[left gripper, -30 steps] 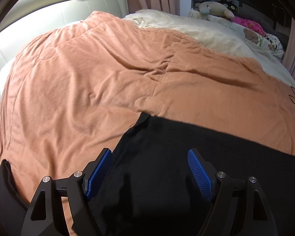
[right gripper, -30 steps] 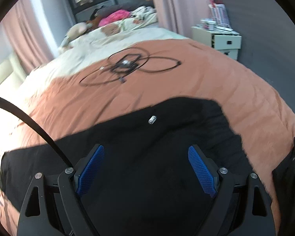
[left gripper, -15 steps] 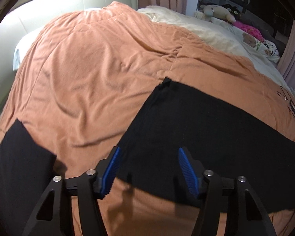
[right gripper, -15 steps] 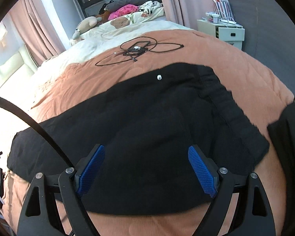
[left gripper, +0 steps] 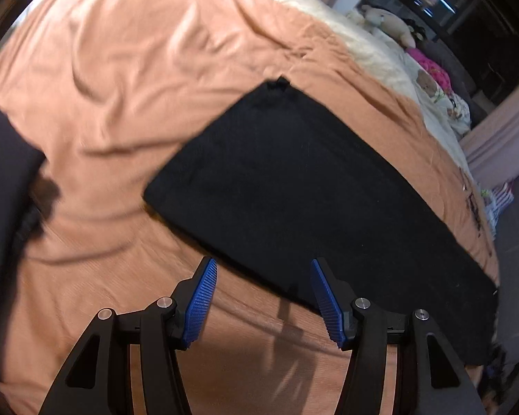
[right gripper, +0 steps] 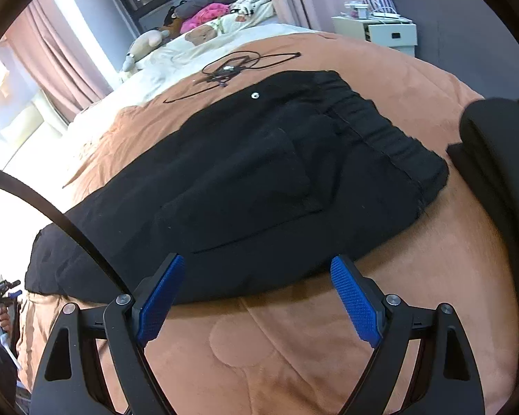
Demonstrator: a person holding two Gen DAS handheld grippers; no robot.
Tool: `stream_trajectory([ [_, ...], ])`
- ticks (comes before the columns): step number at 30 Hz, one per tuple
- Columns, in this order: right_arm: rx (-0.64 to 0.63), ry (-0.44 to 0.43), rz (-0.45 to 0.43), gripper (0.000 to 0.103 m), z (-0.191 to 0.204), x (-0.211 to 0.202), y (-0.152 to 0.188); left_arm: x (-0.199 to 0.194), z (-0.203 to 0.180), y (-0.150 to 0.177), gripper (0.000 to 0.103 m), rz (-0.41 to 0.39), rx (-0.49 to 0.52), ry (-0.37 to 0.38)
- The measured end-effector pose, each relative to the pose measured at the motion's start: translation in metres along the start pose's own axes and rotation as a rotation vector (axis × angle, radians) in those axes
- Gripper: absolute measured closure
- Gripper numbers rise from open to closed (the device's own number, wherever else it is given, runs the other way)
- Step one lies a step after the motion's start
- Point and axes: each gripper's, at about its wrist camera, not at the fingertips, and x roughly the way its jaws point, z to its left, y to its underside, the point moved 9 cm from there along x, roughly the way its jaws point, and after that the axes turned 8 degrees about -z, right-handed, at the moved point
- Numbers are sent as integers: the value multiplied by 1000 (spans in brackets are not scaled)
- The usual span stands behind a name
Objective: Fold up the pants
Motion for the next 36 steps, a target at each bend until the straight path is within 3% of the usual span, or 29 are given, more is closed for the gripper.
stream_trajectory([
  [7, 67, -19, 24, 16, -7, 10, 18, 28, 3, 17, 44, 51, -103, 32],
  [13, 143, -38, 46, 16, -13, 29, 27, 37, 2, -2, 44, -12, -124, 55],
  [17, 169, -51, 30, 16, -12, 36, 27, 16, -9, -22, 44, -137, -108, 128],
  [19, 188, -72, 10, 16, -12, 32, 23, 10, -14, -24, 44, -158, -87, 137],
  [22, 213, -102, -32, 16, -13, 24, 20, 13, -14, -17, 44, -133, -67, 112],
  [27, 239, -101, -9, 16, -20, 31, 29, 34, 0, 3, 44, -36, -153, 106],
  [36, 305, -129, -58, 16, -32, 40, 24, 43, -1, -7, 44, -69, -128, 86],
])
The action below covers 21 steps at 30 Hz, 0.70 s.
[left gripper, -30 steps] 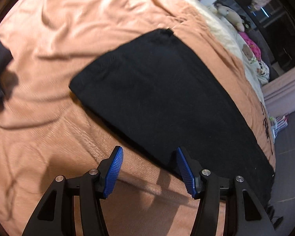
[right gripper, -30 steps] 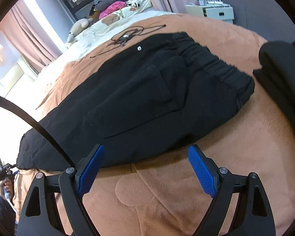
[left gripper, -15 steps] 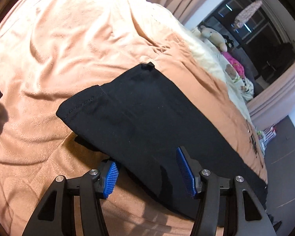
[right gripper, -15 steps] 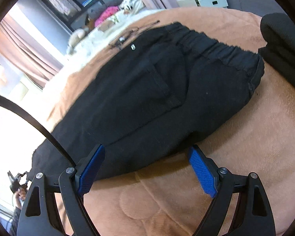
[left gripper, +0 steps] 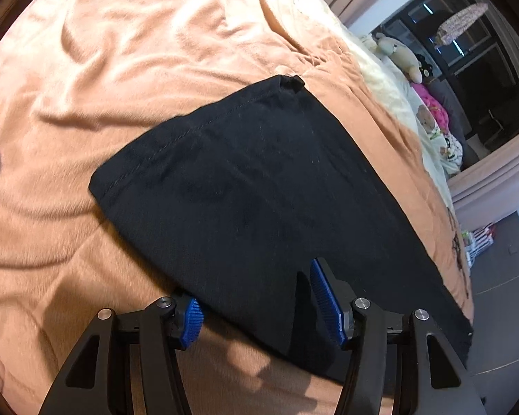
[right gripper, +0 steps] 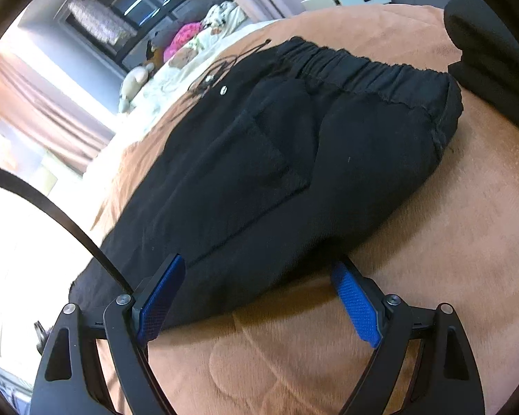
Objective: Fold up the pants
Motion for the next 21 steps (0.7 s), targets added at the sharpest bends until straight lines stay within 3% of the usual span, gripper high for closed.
stream_trajectory([
  [5, 118, -4, -68, 29, -18, 7, -12, 6, -1, -6, 45, -34, 4, -19],
  [8, 159, -41, -85, 34, -22, 8, -15, 7, 2, -9, 64, -43, 18, -68],
  [9, 161, -40, -86, 44, -22, 9, -16, 6, 4, -10, 80, -44, 17, -77],
  [10, 159, -32, -87, 65, -23, 9, -16, 5, 5, -12, 93, -48, 8, -72],
  [12, 151, -7, -84, 89, -27, 7, -16, -3, 6, -17, 96, -65, -16, -49],
  [13, 164, -20, -85, 93, -28, 4, -17, -7, 4, -20, 97, -79, -13, -51],
  [21, 94, -36, -144, 100, 1, -30, -31, -48, -26, -44, 98, -160, 27, -51],
])
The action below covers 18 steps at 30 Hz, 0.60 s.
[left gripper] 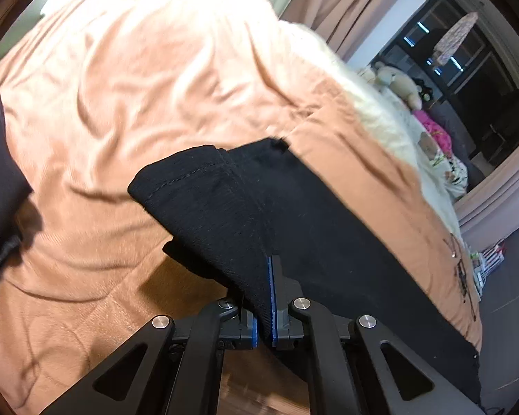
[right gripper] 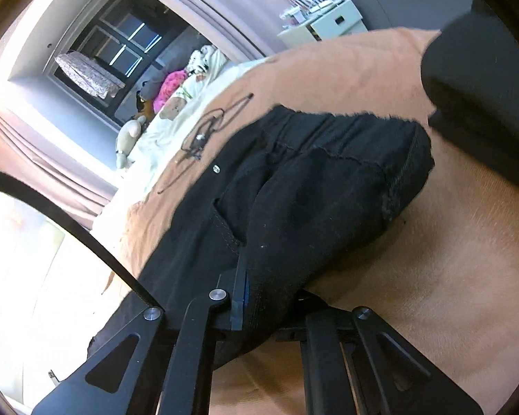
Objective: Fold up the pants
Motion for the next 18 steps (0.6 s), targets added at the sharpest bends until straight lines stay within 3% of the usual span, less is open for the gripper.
stream_trajectory([
  [10, -34, -30, 13, 100, 10, -29, 4, -64, -5, -22, 98, -32, 35, -11],
  [18, -49, -49, 42, 100, -4, -68, 1, -127, 9, -12, 98, -32, 44, -19],
])
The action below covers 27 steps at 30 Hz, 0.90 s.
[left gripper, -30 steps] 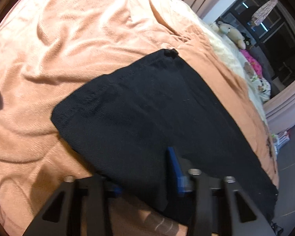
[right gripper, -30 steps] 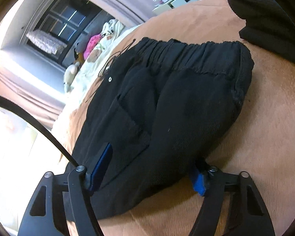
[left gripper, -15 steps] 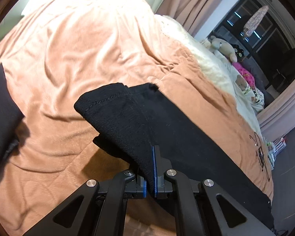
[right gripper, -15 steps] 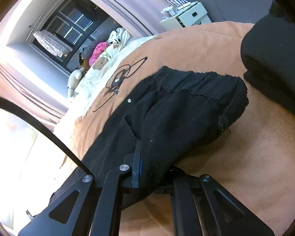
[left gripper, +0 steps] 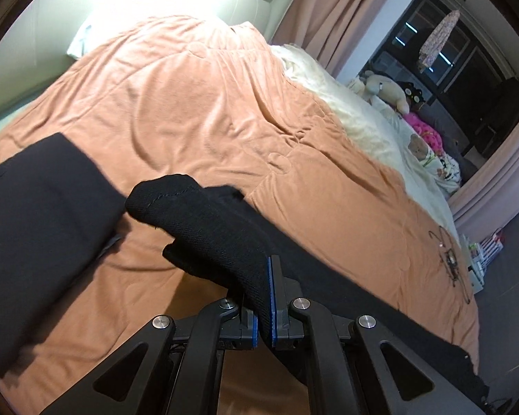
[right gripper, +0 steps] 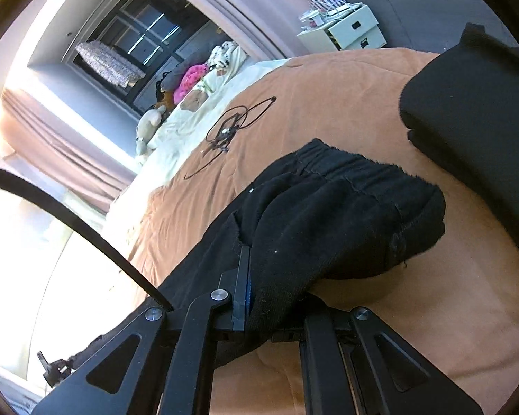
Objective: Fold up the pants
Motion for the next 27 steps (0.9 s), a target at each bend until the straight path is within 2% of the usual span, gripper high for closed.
stream_trajectory([
  [10, -10, -24, 40, 100, -7, -48, 4, -75, 29, 16, 98, -12, 8, -11],
  [16, -33, -39, 60, 100, -8, -64, 4, -93, 51, 35, 98, -1, 11, -30],
  [27, -40, 27, 106, 100, -44, -35, 31, -41, 113, 110, 98, 85, -63, -73],
])
